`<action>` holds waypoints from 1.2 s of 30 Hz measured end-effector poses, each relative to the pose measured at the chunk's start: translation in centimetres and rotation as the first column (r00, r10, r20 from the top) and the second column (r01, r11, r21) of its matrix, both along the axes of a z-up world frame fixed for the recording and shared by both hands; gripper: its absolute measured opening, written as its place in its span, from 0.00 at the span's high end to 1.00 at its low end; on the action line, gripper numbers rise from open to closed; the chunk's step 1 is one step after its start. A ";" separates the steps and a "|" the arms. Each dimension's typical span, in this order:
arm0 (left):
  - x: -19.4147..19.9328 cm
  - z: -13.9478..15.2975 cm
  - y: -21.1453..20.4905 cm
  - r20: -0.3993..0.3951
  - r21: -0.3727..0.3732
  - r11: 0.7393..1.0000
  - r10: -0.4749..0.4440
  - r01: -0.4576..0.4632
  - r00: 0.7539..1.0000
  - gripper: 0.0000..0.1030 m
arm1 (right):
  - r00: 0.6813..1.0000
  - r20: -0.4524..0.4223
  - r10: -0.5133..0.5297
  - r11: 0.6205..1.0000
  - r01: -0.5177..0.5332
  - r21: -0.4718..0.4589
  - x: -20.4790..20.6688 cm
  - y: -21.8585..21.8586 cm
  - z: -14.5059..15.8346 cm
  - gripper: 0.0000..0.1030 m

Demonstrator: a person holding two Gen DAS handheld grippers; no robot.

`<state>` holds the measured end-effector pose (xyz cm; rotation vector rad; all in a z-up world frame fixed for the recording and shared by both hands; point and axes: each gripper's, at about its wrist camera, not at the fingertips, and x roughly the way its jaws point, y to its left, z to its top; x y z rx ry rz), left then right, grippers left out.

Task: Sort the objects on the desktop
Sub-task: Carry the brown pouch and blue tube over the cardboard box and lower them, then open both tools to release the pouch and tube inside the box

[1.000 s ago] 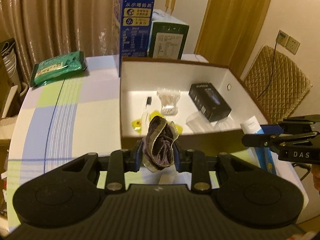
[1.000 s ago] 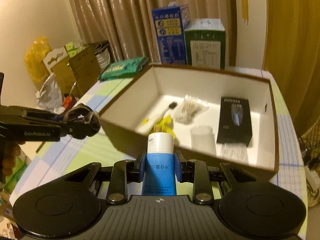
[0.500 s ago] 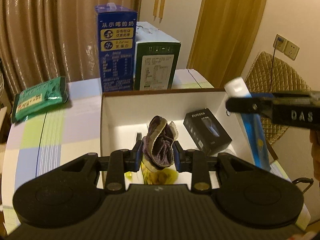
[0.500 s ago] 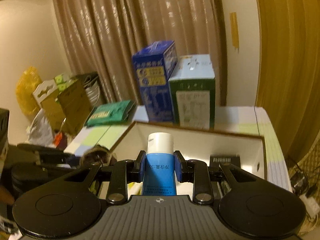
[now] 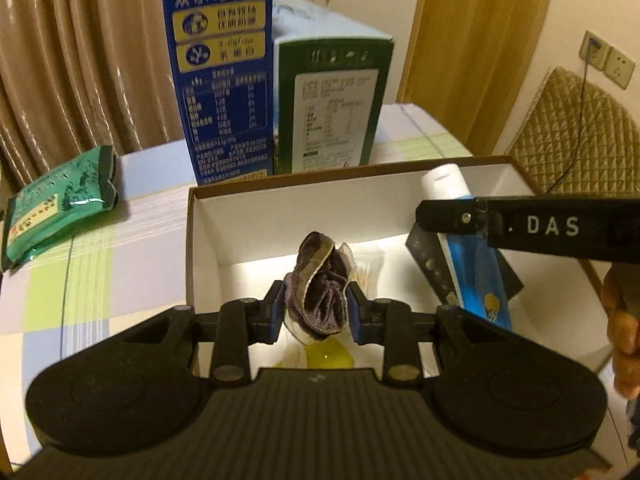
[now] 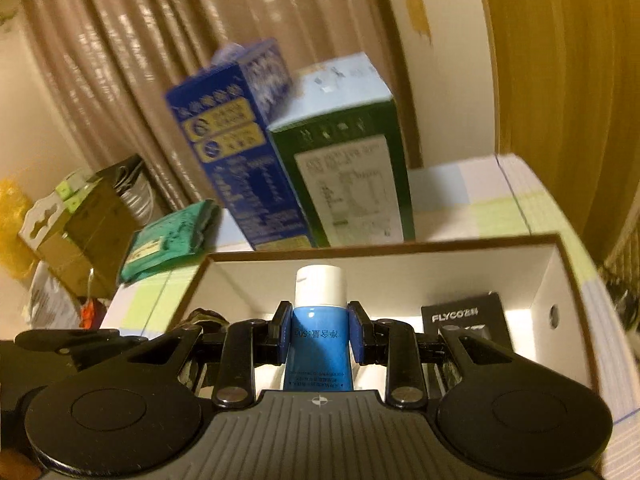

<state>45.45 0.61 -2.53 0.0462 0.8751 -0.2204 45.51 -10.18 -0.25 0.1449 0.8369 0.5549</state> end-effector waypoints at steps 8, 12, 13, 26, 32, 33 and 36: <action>3.4 -2.4 -0.4 -0.059 0.043 0.999 -0.011 0.013 0.998 0.73 | 0.993 -0.093 -0.076 0.997 0.077 0.003 3.0 0.1 -3.3 0.75; 4.2 -3.6 -0.7 -0.079 0.057 0.998 -0.016 0.021 0.997 0.71 | 0.989 -0.111 -0.097 0.995 0.098 0.007 3.5 0.0 -3.9 0.75; 4.3 -3.8 -0.7 -0.082 0.056 0.998 -0.017 0.022 0.997 0.69 | 0.989 -0.114 -0.098 0.995 0.100 0.008 3.6 -0.1 -4.0 0.75; 5.0 -4.4 -1.3 -0.077 0.063 0.998 -0.025 0.030 0.997 0.48 | 0.988 -0.127 -0.089 0.996 0.089 -0.005 4.3 0.2 -5.0 0.74; 5.0 -4.1 -1.3 -0.061 0.076 0.997 -0.026 0.031 0.998 0.48 | 0.988 -0.128 -0.087 0.996 0.087 -0.007 4.5 0.4 -5.0 0.74; 4.9 -4.1 -1.3 -0.059 0.079 0.996 -0.026 0.030 0.998 0.47 | 0.988 -0.127 -0.083 0.997 0.083 -0.010 4.6 0.5 -5.0 0.74; 4.7 -4.2 -1.2 -0.052 0.083 0.996 -0.025 0.029 0.998 0.46 | 0.990 -0.121 -0.076 0.997 0.075 -0.017 4.5 0.6 -4.9 0.74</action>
